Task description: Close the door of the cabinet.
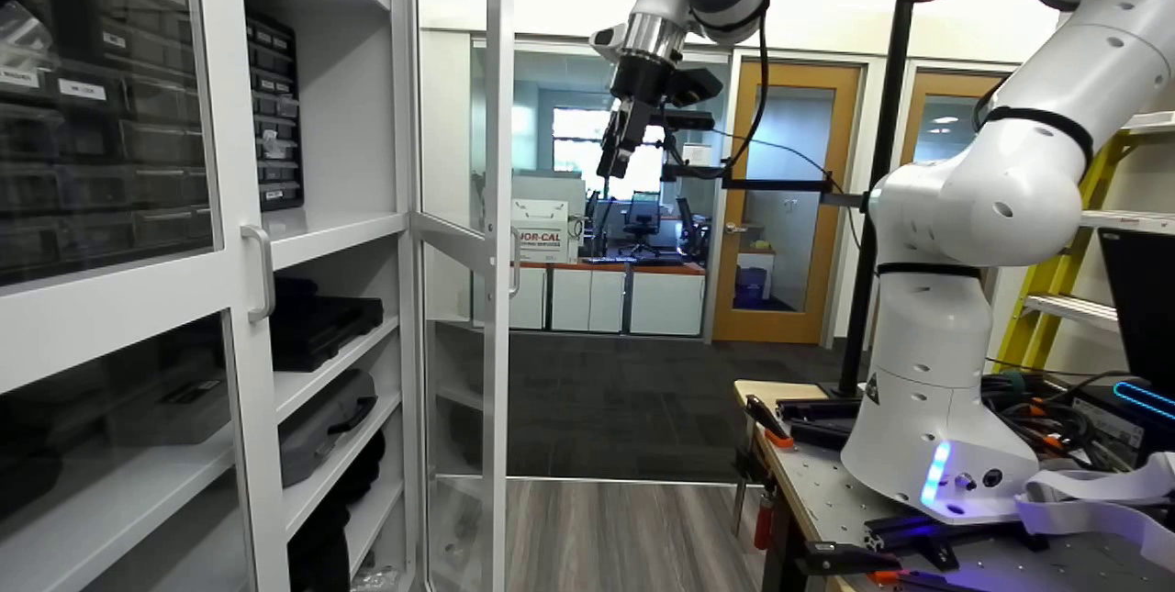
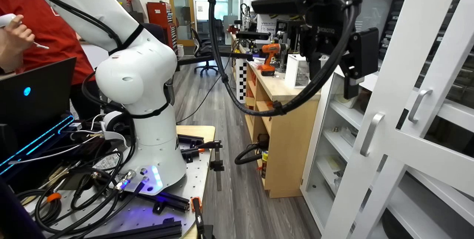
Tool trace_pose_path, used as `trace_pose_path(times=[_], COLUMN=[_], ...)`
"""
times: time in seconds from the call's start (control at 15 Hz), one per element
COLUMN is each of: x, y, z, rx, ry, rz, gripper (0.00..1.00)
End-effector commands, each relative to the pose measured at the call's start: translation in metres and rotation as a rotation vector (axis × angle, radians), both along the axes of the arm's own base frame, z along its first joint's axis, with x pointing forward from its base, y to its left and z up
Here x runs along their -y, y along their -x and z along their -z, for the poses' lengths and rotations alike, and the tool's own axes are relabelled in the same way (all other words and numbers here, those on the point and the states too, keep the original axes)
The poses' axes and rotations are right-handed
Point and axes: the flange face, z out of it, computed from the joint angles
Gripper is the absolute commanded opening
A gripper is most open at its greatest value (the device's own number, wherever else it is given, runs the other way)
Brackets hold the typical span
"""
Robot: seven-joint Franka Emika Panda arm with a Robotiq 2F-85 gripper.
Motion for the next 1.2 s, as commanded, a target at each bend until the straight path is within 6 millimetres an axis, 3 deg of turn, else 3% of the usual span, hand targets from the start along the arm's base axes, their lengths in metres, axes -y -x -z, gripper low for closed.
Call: trace_pose_path(times=[0.0,0.13,0.2,0.67,1.13], x=[0.003,0.003,0.004,0.002,0.019], y=[0.011,0.012,0.003,0.002,-0.014], z=[0.013,0.02,0.016,0.018,0.03], rx=[0.062,0.076,0.026,0.022,0.083], ry=[-0.011,-0.008,-0.001,0.0,0.041], rz=[-0.054,-0.075,-0.048,-0.055,-0.166], gripper=[1.0,1.0,1.0,1.0,1.0])
